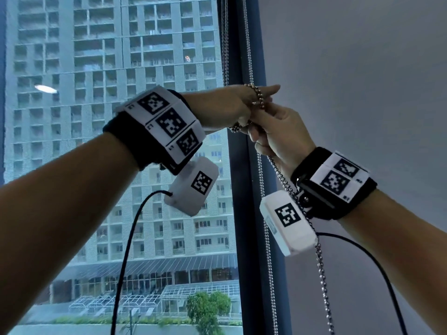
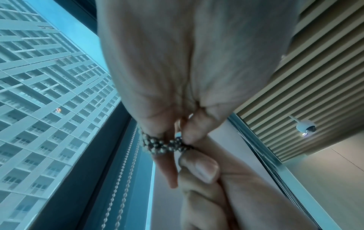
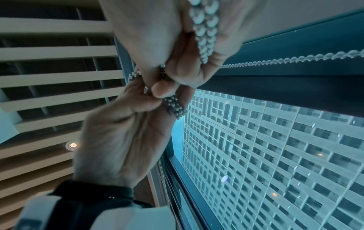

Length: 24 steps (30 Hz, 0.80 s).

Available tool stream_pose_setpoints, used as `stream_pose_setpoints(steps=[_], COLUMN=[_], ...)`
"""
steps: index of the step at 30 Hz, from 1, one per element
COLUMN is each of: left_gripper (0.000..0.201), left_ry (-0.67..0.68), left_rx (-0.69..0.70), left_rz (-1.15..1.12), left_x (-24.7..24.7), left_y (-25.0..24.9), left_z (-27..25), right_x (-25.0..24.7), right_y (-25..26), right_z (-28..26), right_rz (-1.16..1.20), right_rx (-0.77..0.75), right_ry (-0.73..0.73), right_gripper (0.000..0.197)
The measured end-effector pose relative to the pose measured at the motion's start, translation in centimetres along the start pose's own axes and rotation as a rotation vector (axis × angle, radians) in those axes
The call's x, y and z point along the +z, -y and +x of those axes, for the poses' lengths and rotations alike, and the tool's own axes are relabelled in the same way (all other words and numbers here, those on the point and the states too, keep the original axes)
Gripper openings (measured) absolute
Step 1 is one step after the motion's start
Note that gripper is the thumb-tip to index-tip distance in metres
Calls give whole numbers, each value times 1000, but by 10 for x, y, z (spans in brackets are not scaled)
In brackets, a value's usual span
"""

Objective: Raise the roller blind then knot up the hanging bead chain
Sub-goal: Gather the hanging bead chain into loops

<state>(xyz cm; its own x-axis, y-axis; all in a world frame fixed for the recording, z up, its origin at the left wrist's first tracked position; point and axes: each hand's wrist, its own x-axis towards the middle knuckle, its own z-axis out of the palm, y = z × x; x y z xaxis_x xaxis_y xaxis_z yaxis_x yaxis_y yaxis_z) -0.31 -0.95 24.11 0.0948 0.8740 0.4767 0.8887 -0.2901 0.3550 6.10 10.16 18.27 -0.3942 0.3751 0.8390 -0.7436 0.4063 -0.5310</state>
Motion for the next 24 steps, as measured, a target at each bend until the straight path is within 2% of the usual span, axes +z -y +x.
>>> stream_pose_setpoints(steps=[3,7,10,16,19,22,24], left_gripper=[86,76,68,61,60,56,58], left_ry=[80,83,57,-22,-64,-67,-56], left_rx=[0,24,36,74,102,136,145], left_rz=[35,44,97,129,116,91,38], left_x=[-9,-14,-14,-11,-12,-13,-15], left_y=[1,1,2,8,10,14,16], left_z=[4,4,4,6,5,1,-1], right_x=[-3,-6,-11,-19,-20,-24,-26], right_y=[2,4,5,10,16,22,28], right_z=[1,3,4,1,0,1,2], right_rz=[31,75,43,-11,64,-69,-262], right_rx=[28,39,43,38,80,85,34], right_ry=[34,85,98,152,205,289,356], right_gripper=[9,14,21,16,28,28,23])
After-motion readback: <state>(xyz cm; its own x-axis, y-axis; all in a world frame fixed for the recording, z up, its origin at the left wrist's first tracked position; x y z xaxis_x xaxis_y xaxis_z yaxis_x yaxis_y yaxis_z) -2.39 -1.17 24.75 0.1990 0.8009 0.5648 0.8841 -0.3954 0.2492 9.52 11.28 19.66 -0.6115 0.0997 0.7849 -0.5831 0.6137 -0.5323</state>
